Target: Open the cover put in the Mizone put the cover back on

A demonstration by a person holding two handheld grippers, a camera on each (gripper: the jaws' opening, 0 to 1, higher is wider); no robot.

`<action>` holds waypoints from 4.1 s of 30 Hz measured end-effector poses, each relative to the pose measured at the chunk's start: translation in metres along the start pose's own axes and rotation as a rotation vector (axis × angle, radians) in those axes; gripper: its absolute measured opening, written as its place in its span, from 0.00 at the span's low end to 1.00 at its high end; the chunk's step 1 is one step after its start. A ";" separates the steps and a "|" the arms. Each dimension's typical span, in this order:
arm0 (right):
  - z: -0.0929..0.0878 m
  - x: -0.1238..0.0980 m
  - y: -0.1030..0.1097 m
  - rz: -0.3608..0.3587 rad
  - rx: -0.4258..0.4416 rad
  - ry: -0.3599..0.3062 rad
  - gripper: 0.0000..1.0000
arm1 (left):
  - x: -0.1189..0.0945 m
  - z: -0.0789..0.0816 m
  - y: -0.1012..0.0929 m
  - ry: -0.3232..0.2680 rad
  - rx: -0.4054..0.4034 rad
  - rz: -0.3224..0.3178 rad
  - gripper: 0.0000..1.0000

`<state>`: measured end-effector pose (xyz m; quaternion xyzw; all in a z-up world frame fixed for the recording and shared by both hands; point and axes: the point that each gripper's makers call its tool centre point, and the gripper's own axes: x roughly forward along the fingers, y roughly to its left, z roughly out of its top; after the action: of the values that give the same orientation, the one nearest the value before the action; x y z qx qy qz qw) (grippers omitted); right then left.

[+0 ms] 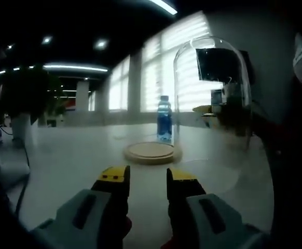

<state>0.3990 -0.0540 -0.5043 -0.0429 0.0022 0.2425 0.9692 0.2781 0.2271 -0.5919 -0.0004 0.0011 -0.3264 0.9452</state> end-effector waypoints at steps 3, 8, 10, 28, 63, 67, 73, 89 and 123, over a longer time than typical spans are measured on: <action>0.013 0.008 -0.011 -0.023 0.012 -0.022 0.20 | 0.000 0.000 0.000 0.001 0.001 -0.001 0.23; 0.025 0.019 -0.023 -0.052 0.029 -0.037 0.20 | 0.000 0.000 0.000 0.000 0.002 0.002 0.23; 0.029 0.024 -0.027 -0.056 0.033 -0.042 0.20 | 0.000 0.000 0.000 0.000 0.001 0.002 0.23; 0.049 0.068 -0.070 -0.154 0.093 -0.072 0.20 | 0.000 0.001 0.007 -0.004 -0.033 0.022 0.23; 0.046 0.136 -0.112 -0.219 0.079 -0.053 0.22 | 0.002 0.000 0.006 0.003 -0.029 0.032 0.23; 0.044 0.145 -0.115 -0.218 0.075 -0.056 0.23 | 0.002 0.000 0.006 0.004 -0.030 0.030 0.23; 0.044 0.149 -0.114 -0.209 0.065 -0.065 0.23 | 0.002 -0.001 0.006 0.007 -0.030 0.032 0.23; 0.044 0.155 -0.116 -0.220 0.053 -0.073 0.23 | 0.002 -0.003 0.008 0.018 -0.030 0.033 0.23; 0.055 0.144 -0.084 -0.151 0.048 -0.045 0.22 | 0.002 -0.005 0.006 0.026 0.004 0.044 0.23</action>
<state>0.5647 -0.0560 -0.4461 -0.0140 -0.0169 0.1694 0.9853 0.2839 0.2307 -0.5968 0.0056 0.0129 -0.3057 0.9520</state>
